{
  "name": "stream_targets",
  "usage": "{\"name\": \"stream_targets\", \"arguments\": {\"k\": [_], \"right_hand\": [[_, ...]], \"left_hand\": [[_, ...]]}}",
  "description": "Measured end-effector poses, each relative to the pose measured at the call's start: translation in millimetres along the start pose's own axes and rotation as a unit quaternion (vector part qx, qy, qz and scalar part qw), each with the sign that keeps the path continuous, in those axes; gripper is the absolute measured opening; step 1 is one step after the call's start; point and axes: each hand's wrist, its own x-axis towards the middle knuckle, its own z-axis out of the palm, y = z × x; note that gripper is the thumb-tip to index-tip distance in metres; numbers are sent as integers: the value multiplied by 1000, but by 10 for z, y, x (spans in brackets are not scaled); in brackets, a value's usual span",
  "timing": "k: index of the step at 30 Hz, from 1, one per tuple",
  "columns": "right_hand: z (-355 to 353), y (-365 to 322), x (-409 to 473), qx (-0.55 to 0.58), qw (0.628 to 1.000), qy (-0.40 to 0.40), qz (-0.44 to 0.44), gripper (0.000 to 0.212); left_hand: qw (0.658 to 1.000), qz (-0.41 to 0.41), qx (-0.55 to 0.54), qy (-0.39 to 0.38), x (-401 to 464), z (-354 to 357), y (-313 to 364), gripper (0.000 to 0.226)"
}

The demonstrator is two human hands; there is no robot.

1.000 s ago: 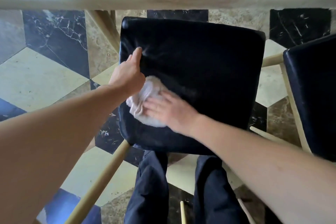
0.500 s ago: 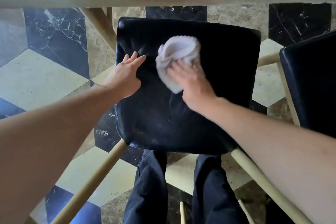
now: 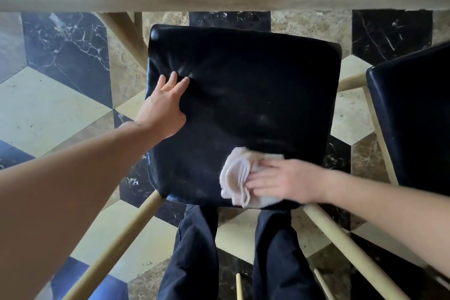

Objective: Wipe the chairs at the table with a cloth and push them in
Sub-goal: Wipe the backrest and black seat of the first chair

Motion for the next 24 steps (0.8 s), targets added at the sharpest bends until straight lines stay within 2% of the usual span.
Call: {"name": "stream_targets", "arguments": {"k": [4,7,9,12,14,15,16,17,19,20,22,24], "right_hand": [[-263,803,-183,-25,985,29,168,51],[-437,1221,-187,25,954,59,294,65],[-479,1293,19,80,902,84,416,70],[-556,1158,713,129,784,143,591,77],[-621,968,1212,160,715,178,657,82],[-620,829,1410,170,708,190,658,82],[-584,650,1560,178,730,191,631,80],[-528,425,1648,178,777,167,580,77],[-411,-106,1600,175,877,113,432,70],[-339,-361,1462,183,915,92,347,65],[-261,-671,1033,147,969,-2,196,58],[-235,-582,514,79,990,-85,79,55]], "left_hand": [[1000,5,12,2,1,-19,17,94],[1000,7,10,9,3,-30,20,92],[1000,0,-1,14,-4,-44,9,91],[998,-34,-33,35,2,-79,27,90],[994,-74,-63,52,31,-113,30,90],[992,-81,-74,56,35,-124,23,90],[993,-73,-74,58,36,-111,12,90],[995,-56,-63,56,36,-80,0,92],[998,-23,-36,40,4,-13,-12,96],[999,-12,-24,30,-11,18,-11,97],[1000,3,2,29,-17,60,-12,98],[999,15,19,33,-18,82,-22,97]]}}
